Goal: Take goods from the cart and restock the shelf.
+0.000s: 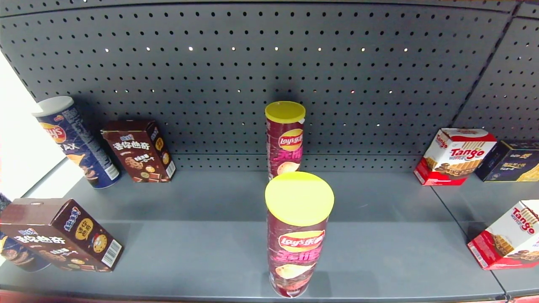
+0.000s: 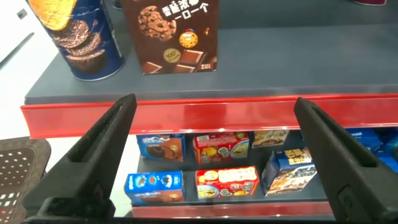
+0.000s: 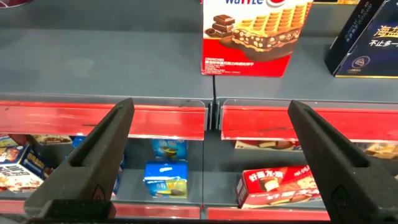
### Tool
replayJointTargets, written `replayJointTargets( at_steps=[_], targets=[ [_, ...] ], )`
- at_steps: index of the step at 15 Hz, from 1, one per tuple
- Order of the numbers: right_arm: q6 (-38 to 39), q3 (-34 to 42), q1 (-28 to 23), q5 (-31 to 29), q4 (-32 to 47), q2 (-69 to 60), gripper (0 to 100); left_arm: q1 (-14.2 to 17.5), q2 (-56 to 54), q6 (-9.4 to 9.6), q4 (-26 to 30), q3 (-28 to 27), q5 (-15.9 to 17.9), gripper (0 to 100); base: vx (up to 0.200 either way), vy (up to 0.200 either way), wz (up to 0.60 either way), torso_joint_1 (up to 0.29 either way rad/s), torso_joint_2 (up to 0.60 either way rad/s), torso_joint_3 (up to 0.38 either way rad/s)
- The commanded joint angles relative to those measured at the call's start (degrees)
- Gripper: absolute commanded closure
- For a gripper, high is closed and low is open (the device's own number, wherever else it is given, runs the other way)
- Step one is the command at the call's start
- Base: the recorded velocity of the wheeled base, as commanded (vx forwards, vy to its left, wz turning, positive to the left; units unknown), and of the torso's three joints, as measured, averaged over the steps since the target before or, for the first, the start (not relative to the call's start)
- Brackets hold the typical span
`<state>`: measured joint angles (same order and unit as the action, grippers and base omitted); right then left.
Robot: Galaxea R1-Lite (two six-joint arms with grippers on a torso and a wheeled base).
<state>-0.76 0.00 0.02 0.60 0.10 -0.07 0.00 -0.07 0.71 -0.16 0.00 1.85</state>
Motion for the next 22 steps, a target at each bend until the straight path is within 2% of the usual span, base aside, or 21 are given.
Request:
replayJointTargets(
  at_steps=[1,22],
  targets=[
    [-0.04,0.00,-0.02,0.02,-0.01,0.07,0,0.00,0.07,0.00,-0.02,0.00,-0.01,0,0.000,0.000,0.00,0.000,0.00,0.000],
    [0.05,0.00,-0.02,-0.16,-0.01,0.07,0,0.00,0.07,0.00,-0.02,0.00,-0.01,0,0.000,0.000,0.00,0.000,0.00,0.000]
  ],
)
